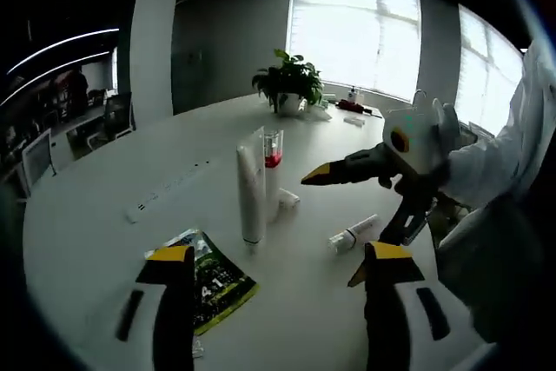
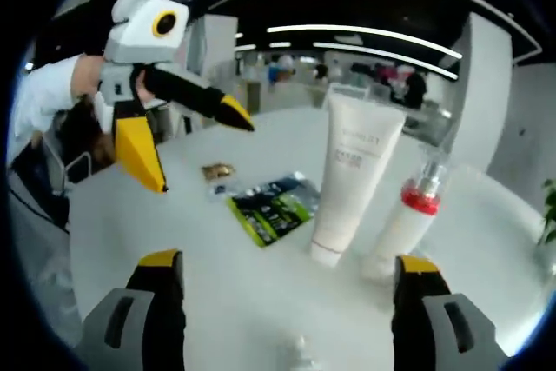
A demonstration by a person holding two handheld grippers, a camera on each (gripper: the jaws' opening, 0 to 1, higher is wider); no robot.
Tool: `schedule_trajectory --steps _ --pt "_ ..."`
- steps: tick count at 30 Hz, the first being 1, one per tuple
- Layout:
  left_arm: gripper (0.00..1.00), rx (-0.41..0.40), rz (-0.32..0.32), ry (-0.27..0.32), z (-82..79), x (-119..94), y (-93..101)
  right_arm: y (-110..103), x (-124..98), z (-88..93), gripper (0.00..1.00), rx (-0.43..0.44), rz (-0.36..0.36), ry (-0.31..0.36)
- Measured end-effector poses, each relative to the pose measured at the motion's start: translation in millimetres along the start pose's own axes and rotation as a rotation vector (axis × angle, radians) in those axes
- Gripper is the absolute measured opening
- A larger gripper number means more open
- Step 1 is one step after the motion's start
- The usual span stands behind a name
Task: Arrange the skincare products in the storage area until every visible bottle or jar stands upright without overlapping.
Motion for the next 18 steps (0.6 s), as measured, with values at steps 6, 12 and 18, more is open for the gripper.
schedule_trajectory --steps 6,12,18 --pt "0.89 -0.015 0.001 -0.009 5.4 -6 7.5 -4 -8 2.7 0.99 -0.004 -0.055 -0.023" --pt "0.99 -0.027 -0.021 -0.045 11.9 -11 22.0 -8 -17 0.1 0.99 -0.007 -0.083 -0.026" --pt "0.99 -0.05 -0.037 -0.045 12.9 -21 27.1 -10 -23 -4.7 0.99 -0.012 -0.096 -0.009"
Point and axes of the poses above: the point that each gripper's makers call its tool centre point, and the gripper's own axes: x roughly forward along the fingers, y roughly to its right, z roughly out of its underside, the point moved 9 cm from there along -x, roughly backward along the fingers, and after that the axes turned 4 degrees about x, right-handed, at the moved point
